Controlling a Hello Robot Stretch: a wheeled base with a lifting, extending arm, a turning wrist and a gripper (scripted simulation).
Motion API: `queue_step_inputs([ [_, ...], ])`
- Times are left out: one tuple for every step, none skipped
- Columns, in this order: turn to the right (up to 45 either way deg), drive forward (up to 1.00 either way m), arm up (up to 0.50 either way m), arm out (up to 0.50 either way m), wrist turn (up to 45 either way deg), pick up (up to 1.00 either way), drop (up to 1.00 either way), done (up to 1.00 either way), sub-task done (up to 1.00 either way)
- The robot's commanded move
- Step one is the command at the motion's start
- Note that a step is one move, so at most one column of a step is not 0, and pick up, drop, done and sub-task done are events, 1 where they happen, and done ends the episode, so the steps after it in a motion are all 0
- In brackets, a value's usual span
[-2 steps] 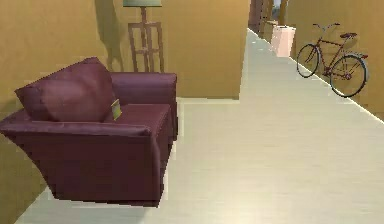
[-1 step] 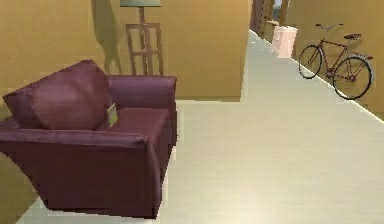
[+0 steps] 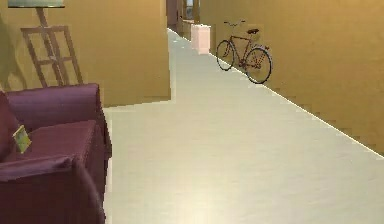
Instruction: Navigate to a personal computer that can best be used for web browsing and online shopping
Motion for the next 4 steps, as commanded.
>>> queue_step_inputs([
  [0.0, 1.00, 0.00, 0.00, 0.0, 0.00, 0.00, 0.00, 0.00],
  [0.0, 1.00, 0.00, 0.00, 0.0, 0.00, 0.00, 0.00, 0.00],
  [3.0, 0.00, 0.00, 0.00, 0.0, 0.00, 0.00, 0.00, 0.00],
  [0.0, 0.95, 0.00, 0.00, 0.0, 0.00, 0.00, 0.00, 0.00],
])
